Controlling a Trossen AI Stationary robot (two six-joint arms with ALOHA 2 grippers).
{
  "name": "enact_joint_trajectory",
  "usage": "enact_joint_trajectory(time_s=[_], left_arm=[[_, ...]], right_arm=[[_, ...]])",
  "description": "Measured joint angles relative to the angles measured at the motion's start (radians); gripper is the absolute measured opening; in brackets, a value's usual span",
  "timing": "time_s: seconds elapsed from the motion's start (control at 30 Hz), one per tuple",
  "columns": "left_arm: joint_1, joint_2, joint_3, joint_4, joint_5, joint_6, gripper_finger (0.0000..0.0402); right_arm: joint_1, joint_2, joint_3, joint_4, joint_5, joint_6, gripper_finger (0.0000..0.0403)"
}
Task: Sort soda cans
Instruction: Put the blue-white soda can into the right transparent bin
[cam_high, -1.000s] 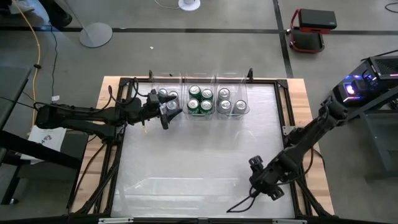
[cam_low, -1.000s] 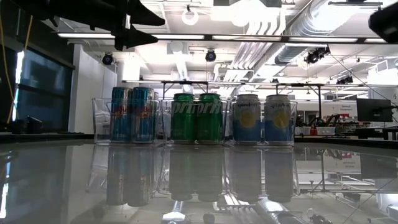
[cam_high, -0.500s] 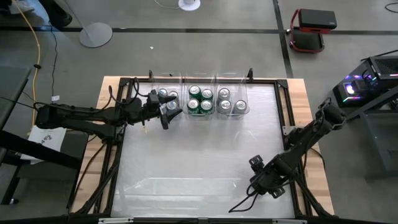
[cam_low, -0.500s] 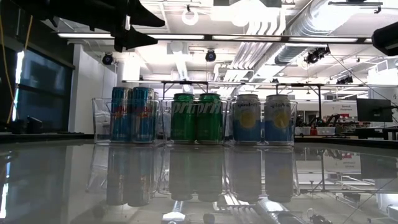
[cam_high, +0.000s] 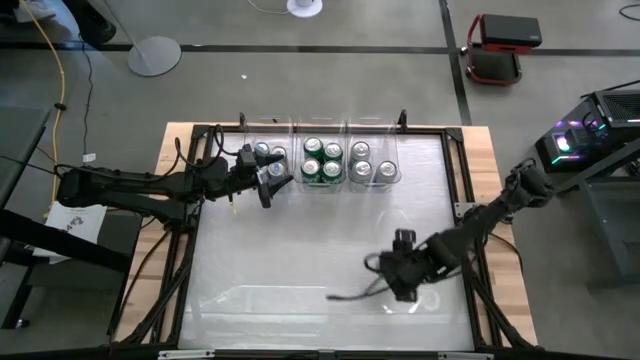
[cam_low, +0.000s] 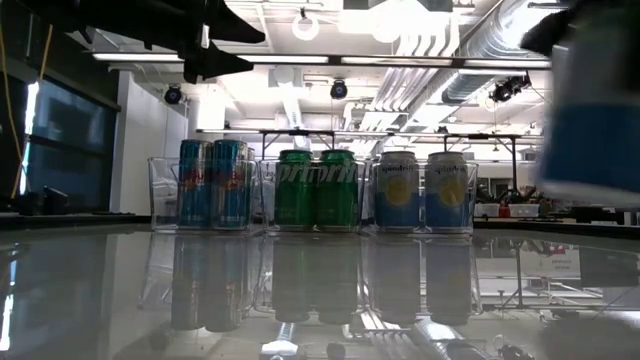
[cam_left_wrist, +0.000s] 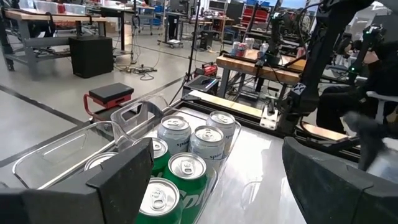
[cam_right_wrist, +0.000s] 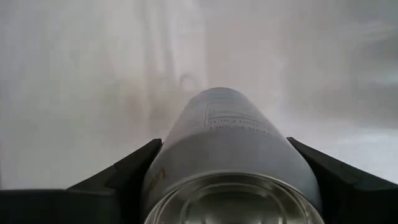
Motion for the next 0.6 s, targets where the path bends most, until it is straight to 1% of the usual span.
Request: enact_joint_trajectory(time_s=[0.13, 0.23, 0.37, 0.43, 0.53, 0.6], left_arm=[[0.0, 0.0, 0.0, 0.0, 0.0, 0.001, 0.0333], [0.0, 0.0, 0.0, -0.001, 0.0, 0.004, 0.0333], [0.0, 0.0, 0.0, -0.004, 0.0, 0.027, 0.0333], [0.0, 0.0, 0.0, -0.004, 0.0, 0.027, 0.0333], [0.0, 0.0, 0.0, -0.005, 0.0, 0.027, 0.0333], [0.0, 0.0, 0.0, -0.005, 0.0, 0.028, 0.0333]], right_arm=[[-0.112, 0.0, 0.145, -0.137, 0.108, 0.044, 0.0281], [-0.221, -0.002, 0.268, -0.253, 0.146, 0.057, 0.0281], [-0.405, -0.003, 0.411, -0.356, 0.137, 0.066, 0.0281], [-0.516, -0.003, 0.465, -0.401, 0.119, 0.035, 0.0281], [-0.692, -0.004, 0.512, -0.402, 0.071, -0.037, 0.0281], [-0.816, -0.004, 0.521, -0.394, 0.018, -0.092, 0.0281]])
